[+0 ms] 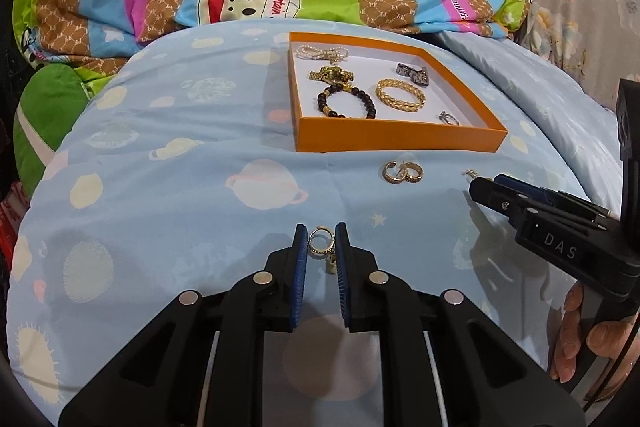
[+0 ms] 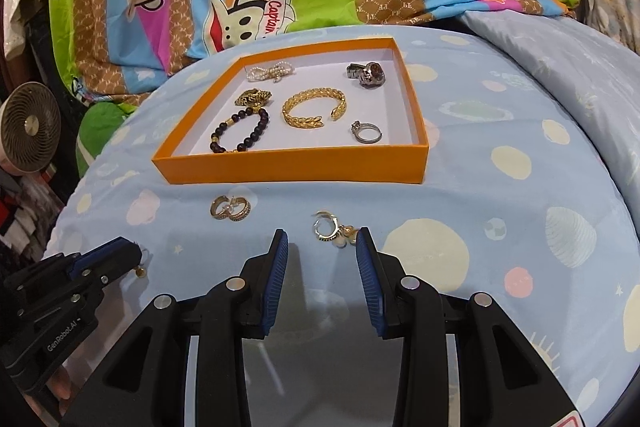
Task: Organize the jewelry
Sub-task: 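Grasp the gold heart-charm earring with the left tool while the right tool grasps a small gold earring, then carry both earrings into the orange box and open both tools, then withdraw both tools and move the right tool to the gold hoop earrings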
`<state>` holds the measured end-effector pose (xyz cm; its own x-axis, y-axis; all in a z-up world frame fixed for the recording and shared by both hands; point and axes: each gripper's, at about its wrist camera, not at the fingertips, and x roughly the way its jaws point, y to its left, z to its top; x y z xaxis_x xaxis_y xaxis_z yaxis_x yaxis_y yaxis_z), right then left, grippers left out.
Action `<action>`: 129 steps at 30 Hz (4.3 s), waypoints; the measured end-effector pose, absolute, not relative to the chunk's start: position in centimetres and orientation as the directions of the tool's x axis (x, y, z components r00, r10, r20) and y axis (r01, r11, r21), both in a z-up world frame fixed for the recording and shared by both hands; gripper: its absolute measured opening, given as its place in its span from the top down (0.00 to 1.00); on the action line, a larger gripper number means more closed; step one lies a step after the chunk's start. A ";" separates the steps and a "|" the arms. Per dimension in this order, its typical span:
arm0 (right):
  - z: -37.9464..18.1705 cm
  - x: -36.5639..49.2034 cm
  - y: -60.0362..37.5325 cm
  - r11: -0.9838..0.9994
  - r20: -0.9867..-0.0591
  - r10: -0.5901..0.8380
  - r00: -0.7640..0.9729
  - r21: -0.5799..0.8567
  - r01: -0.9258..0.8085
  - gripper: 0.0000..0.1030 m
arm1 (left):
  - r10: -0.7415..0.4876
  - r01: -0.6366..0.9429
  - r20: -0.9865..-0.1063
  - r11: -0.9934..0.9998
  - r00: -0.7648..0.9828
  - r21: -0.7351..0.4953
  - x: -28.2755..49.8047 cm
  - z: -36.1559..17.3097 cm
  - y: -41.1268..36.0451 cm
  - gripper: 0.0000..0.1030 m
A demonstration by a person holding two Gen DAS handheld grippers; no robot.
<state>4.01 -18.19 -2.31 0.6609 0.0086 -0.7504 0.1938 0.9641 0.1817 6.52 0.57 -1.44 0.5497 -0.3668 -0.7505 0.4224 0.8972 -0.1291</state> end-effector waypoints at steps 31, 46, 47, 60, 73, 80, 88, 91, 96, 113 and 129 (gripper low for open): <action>-1.5 3.7 -18.7 0.959 -0.706 -0.021 0.708 0.185 0.213 0.88 | -0.363 0.411 -0.749 0.902 0.554 -0.134 7.0 -1.3 0.6 0.87; 1.6 8.2 -21.3 0.961 -0.650 -0.046 0.758 0.177 0.211 0.88 | -0.395 0.441 -0.643 0.892 0.656 -0.098 13.2 5.5 -4.1 0.87; 1.7 8.8 -21.5 0.962 -0.648 -0.050 0.760 0.174 0.211 0.88 | -0.394 0.440 -0.643 0.893 0.656 -0.099 13.9 5.5 -4.5 0.87; 0.1 15.8 -24.0 0.954 -0.663 -0.044 0.748 0.194 0.228 0.88 | -0.374 0.396 -0.681 0.909 0.630 -0.133 23.3 3.6 -8.8 0.87; -1.3 17.2 -25.2 0.944 -0.681 -0.024 0.732 0.226 0.241 0.88 | -0.389 0.381 -0.700 0.907 0.599 -0.179 26.3 1.6 -9.6 0.86; -1.3 17.2 -25.0 0.946 -0.682 -0.028 0.731 0.218 0.239 0.87 | -0.386 0.375 -0.700 0.909 0.601 -0.179 26.2 1.6 -9.5 0.57; -1.2 16.9 -25.0 0.945 -0.672 -0.037 0.740 0.216 0.244 0.85 | -0.380 0.353 -0.698 0.916 0.607 -0.191 26.3 1.6 -9.0 0.48; -1.1 16.7 -25.0 0.946 -0.665 -0.043 0.746 0.213 0.244 0.84 | -0.372 0.345 -0.692 0.920 0.619 -0.185 26.1 1.8 -8.7 0.48; -0.2 15.2 -24.8 0.950 -0.623 -0.073 0.779 0.195 0.245 0.83 | -0.329 0.303 -0.680 0.939 0.655 -0.162 24.4 2.2 -6.8 0.48; -0.2 6.6 -17.5 0.975 -0.640 0.014 0.768 0.180 0.133 0.56 | -0.303 0.354 -0.698 0.932 0.649 -0.076 11.8 0.0 -1.5 0.45; -1.3 3.4 -14.6 0.977 -0.700 0.083 0.710 0.196 0.079 0.58 | -0.329 0.363 -0.728 0.924 0.601 -0.118 8.5 -0.7 0.8 0.42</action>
<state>3.37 -14.57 -1.25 0.7096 0.0827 -0.6998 0.0792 0.9774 0.1958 8.54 0.82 -0.69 0.6013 -0.3290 -0.7282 0.3630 0.9243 -0.1180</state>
